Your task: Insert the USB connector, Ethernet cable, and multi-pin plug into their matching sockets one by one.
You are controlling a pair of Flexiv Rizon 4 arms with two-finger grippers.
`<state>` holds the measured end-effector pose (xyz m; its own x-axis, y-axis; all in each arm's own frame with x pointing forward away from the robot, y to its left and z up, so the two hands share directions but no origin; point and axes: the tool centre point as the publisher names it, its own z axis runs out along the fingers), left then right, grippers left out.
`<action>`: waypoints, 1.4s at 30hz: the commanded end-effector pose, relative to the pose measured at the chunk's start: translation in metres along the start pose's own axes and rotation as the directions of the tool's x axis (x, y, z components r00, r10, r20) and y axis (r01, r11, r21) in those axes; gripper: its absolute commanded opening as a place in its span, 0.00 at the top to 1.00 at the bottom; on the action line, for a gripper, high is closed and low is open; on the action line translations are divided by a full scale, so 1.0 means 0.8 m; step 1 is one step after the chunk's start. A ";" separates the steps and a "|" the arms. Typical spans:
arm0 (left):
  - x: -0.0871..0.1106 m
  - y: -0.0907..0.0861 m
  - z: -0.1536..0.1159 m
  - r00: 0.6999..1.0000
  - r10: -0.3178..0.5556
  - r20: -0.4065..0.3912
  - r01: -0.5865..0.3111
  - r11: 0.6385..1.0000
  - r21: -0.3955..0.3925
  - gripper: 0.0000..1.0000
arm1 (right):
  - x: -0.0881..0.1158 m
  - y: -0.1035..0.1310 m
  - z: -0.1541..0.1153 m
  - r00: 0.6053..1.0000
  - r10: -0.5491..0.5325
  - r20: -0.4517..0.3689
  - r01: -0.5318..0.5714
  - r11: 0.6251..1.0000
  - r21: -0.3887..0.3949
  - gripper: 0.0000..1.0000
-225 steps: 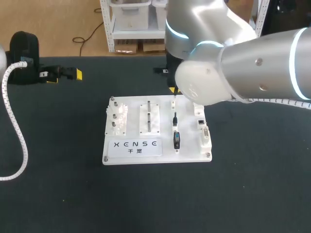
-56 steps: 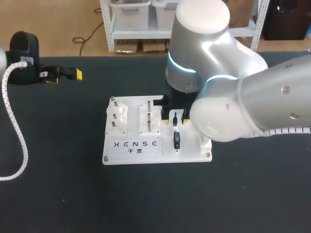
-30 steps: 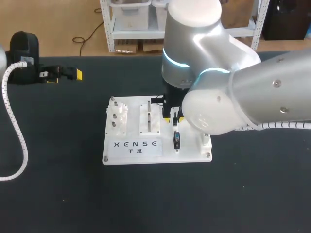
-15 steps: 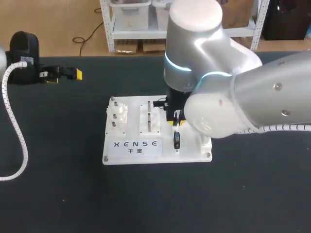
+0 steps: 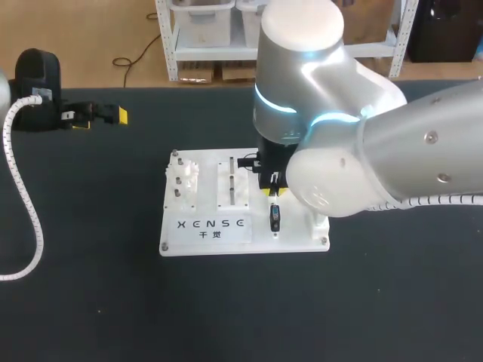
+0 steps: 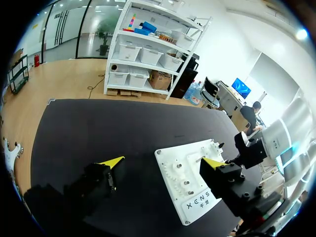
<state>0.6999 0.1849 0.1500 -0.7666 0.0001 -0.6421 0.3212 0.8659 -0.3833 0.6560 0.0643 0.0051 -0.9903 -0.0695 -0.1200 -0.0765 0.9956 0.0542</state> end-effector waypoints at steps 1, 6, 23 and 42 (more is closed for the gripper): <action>0.000 0.000 0.000 1.000 0.000 0.000 0.000 1.000 0.000 0.00 | 0.003 -0.005 0.001 1.000 0.000 0.010 0.000 1.000 -0.002 0.96; 0.000 0.000 0.000 1.000 0.000 0.000 0.000 1.000 0.000 0.00 | 0.001 -0.006 -0.002 1.000 -0.002 0.014 0.002 1.000 -0.002 0.99; 0.000 0.000 0.000 1.000 0.000 0.000 0.000 1.000 0.000 0.00 | -0.009 0.000 -0.023 0.998 -0.018 0.056 0.018 1.000 -0.005 1.00; 0.000 0.000 0.000 1.000 0.000 0.000 0.000 1.000 0.000 0.00 | -0.010 -0.045 -0.058 0.992 0.021 0.123 -0.022 1.000 -0.001 1.00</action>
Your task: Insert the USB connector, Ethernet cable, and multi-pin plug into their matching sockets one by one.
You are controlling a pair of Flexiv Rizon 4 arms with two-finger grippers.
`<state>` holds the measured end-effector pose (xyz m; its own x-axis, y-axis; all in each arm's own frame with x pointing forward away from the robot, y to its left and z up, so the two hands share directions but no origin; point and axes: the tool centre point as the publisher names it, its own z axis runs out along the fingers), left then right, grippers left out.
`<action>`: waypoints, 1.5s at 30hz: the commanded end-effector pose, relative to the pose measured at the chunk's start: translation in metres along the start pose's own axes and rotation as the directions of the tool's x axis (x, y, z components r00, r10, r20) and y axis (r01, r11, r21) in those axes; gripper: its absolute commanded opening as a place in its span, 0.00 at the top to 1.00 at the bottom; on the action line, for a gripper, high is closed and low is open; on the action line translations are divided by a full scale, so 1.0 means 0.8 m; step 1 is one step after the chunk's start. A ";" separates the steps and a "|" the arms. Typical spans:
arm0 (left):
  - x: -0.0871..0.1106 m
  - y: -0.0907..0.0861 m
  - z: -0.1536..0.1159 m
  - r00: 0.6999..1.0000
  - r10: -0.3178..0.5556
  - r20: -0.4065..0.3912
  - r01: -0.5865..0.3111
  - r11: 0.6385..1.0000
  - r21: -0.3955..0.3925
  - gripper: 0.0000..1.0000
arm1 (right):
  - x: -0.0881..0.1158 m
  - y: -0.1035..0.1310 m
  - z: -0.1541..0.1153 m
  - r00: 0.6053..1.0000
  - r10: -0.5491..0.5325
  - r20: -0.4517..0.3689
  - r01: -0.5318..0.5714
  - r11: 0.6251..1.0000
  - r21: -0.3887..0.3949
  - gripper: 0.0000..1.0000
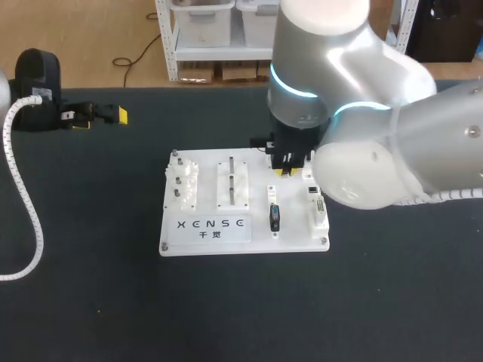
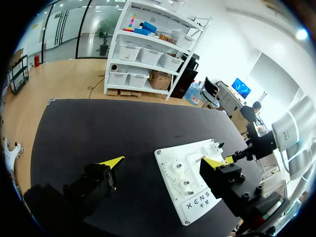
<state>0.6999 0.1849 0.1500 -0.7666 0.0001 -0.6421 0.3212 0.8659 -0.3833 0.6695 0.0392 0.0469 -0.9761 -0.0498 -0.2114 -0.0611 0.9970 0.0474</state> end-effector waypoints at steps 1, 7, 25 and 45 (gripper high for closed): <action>0.000 0.000 0.000 1.000 0.000 0.000 0.000 1.000 0.000 0.00 | 0.011 -0.020 -0.007 0.999 0.012 0.030 -0.012 1.000 -0.007 1.00; 0.000 0.000 0.000 1.000 0.000 0.000 0.000 1.000 0.000 0.00 | 0.016 -0.041 -0.004 0.999 0.037 0.024 -0.037 0.999 0.006 1.00; 0.000 0.000 0.000 1.000 0.000 0.000 0.000 1.000 0.000 0.00 | 0.020 -0.055 0.013 0.999 0.047 0.001 -0.047 0.998 0.033 1.00; 0.000 0.000 0.000 1.000 0.000 0.000 0.000 1.000 0.000 0.00 | 0.024 -0.065 0.027 0.998 0.054 -0.021 -0.053 0.997 0.056 1.00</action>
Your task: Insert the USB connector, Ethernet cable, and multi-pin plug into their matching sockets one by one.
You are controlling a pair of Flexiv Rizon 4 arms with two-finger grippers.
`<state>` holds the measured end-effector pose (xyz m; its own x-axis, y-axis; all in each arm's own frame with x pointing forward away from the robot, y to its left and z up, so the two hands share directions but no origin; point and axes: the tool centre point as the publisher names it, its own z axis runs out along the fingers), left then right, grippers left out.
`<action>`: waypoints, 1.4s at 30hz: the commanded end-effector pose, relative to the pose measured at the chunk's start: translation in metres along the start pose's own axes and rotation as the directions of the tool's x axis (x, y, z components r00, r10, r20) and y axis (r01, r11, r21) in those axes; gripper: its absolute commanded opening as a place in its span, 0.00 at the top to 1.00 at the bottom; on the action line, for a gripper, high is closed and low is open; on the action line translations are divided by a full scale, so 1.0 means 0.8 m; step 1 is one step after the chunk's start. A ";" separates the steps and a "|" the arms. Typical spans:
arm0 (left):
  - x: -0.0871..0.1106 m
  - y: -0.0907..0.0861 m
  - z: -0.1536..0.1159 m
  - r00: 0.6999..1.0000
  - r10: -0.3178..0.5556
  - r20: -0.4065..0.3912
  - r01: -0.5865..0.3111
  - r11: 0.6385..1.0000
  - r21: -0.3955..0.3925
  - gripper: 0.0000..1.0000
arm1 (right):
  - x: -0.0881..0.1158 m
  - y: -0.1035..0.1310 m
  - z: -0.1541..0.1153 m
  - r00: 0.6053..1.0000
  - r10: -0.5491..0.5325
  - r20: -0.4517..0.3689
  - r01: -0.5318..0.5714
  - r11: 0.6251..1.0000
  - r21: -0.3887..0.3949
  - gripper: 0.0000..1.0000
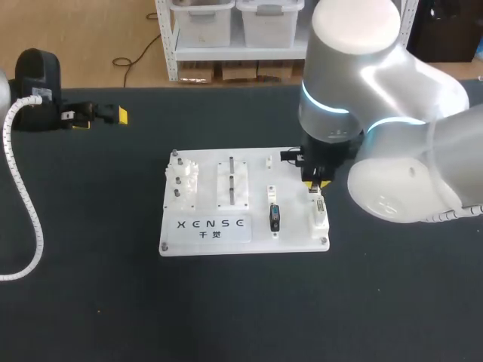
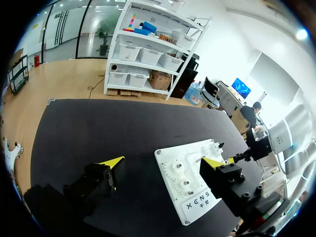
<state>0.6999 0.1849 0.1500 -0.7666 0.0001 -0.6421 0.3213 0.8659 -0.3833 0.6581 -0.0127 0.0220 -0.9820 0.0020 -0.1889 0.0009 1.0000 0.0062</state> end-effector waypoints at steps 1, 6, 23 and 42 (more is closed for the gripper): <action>0.000 0.000 0.000 1.000 0.000 0.000 0.000 1.000 0.000 0.00 | 0.000 0.001 0.003 1.000 0.001 -0.002 -0.001 1.000 0.003 1.00; 0.000 0.000 0.000 1.000 0.000 0.000 0.000 1.000 0.000 0.00 | 0.000 0.000 0.006 1.000 -0.002 -0.005 0.002 1.000 0.005 1.00; 0.000 0.000 0.000 1.000 0.000 0.000 0.000 1.000 0.000 0.00 | -0.001 0.005 0.011 1.000 -0.012 -0.010 0.012 1.000 0.007 1.00; 0.000 0.000 0.000 1.000 0.000 0.000 0.000 1.000 0.000 0.00 | -0.001 0.000 0.033 0.998 0.019 -0.060 -0.018 0.999 0.029 1.00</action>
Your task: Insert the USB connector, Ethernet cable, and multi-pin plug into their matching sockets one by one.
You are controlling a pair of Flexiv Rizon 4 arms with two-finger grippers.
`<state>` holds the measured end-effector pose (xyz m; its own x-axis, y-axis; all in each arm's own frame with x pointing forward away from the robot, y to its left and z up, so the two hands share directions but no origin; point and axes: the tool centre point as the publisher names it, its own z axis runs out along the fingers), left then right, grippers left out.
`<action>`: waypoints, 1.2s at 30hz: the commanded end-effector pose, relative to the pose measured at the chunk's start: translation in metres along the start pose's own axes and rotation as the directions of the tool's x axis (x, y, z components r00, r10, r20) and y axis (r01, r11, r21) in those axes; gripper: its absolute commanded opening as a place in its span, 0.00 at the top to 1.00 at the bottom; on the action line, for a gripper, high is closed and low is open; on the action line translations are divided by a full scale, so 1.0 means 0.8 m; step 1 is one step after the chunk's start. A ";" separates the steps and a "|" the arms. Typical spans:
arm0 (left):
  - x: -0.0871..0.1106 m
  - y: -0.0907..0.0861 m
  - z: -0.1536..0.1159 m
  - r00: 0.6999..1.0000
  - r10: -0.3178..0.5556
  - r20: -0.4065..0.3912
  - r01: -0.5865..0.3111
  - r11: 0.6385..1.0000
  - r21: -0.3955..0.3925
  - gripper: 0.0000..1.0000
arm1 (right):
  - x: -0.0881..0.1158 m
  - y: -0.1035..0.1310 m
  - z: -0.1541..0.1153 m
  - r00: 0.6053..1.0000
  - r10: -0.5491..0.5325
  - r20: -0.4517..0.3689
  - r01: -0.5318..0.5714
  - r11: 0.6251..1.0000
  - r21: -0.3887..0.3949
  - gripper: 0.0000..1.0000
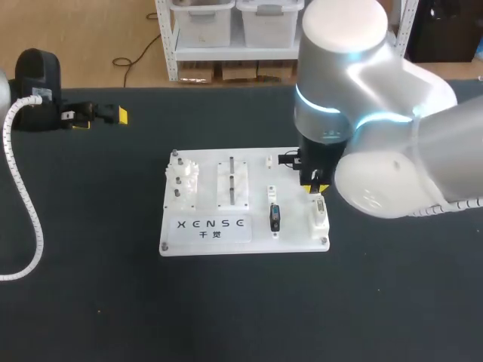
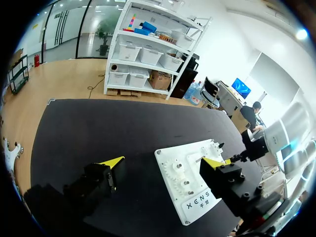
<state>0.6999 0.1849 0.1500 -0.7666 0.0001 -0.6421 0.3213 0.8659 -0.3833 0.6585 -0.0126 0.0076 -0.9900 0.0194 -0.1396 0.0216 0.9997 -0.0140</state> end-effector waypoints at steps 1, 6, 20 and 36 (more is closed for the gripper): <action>0.000 0.000 0.000 1.000 0.000 0.000 0.000 1.000 0.000 0.00 | -0.004 0.000 0.016 1.000 0.002 -0.014 -0.002 1.000 0.005 1.00; 0.000 0.000 0.000 1.000 0.000 0.000 0.000 1.000 0.000 0.00 | -0.005 0.000 0.020 1.000 0.005 -0.021 -0.004 1.000 0.009 1.00; 0.000 0.000 0.000 1.000 0.000 0.000 0.000 1.000 0.000 0.00 | -0.008 0.013 -0.021 0.998 -0.023 0.059 0.024 1.000 -0.006 0.00; 0.000 0.000 0.000 1.000 0.000 0.000 0.000 1.000 0.000 0.00 | 0.019 0.048 -0.086 0.994 -0.033 0.109 0.037 0.999 -0.038 0.00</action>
<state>0.6999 0.1849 0.1500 -0.7666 0.0001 -0.6421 0.3212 0.8659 -0.3833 0.6436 0.0266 0.0684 -0.9723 -0.0179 -0.2332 -0.0234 0.9995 0.0207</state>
